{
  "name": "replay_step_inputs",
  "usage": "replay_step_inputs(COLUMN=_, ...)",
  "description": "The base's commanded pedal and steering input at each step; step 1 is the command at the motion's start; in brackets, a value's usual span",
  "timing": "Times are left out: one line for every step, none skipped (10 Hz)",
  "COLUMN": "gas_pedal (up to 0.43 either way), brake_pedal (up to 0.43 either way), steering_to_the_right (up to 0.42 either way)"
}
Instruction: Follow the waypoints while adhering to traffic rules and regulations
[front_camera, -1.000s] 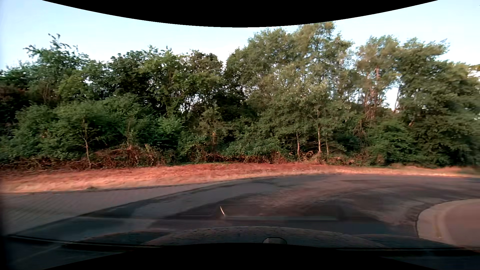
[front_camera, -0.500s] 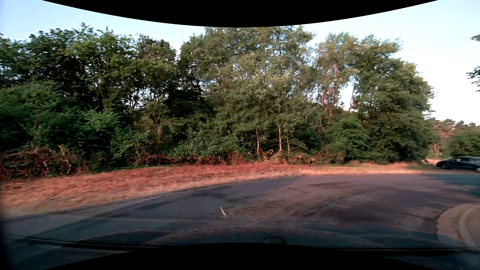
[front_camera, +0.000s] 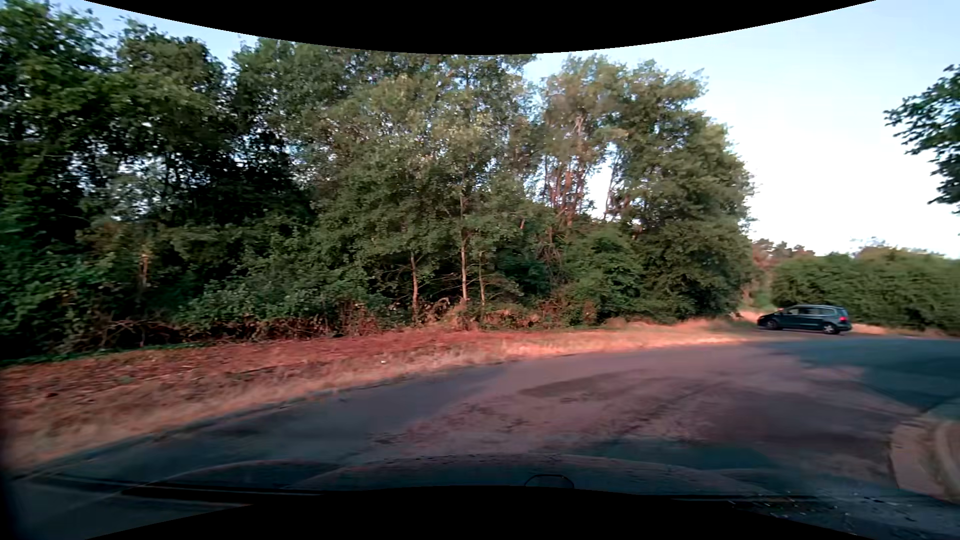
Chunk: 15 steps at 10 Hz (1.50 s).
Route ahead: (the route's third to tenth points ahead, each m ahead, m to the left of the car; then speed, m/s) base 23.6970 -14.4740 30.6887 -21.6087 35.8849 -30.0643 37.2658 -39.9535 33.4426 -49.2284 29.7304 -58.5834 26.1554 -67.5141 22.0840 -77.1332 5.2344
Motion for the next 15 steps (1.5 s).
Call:
replay_step_inputs(gas_pedal=0.020, brake_pedal=0.000, steering_to_the_right=0.360)
replay_step_inputs(gas_pedal=0.028, brake_pedal=0.000, steering_to_the_right=0.363)
replay_step_inputs(gas_pedal=0.028, brake_pedal=0.000, steering_to_the_right=0.366)
replay_step_inputs(gas_pedal=0.028, brake_pedal=0.000, steering_to_the_right=0.369)
replay_step_inputs(gas_pedal=0.028, brake_pedal=0.000, steering_to_the_right=0.369)
replay_step_inputs(gas_pedal=0.028, brake_pedal=0.000, steering_to_the_right=0.369)
replay_step_inputs(gas_pedal=0.028, brake_pedal=0.000, steering_to_the_right=0.369)
replay_step_inputs(gas_pedal=0.028, brake_pedal=0.000, steering_to_the_right=0.369)
replay_step_inputs(gas_pedal=0.028, brake_pedal=0.000, steering_to_the_right=0.368)
replay_step_inputs(gas_pedal=0.039, brake_pedal=0.000, steering_to_the_right=0.367)
replay_step_inputs(gas_pedal=0.047, brake_pedal=0.000, steering_to_the_right=0.361)
replay_step_inputs(gas_pedal=0.047, brake_pedal=0.000, steering_to_the_right=0.355)
replay_step_inputs(gas_pedal=0.047, brake_pedal=0.000, steering_to_the_right=0.344)
replay_step_inputs(gas_pedal=0.047, brake_pedal=0.000, steering_to_the_right=0.327)
replay_step_inputs(gas_pedal=0.059, brake_pedal=0.000, steering_to_the_right=0.303)
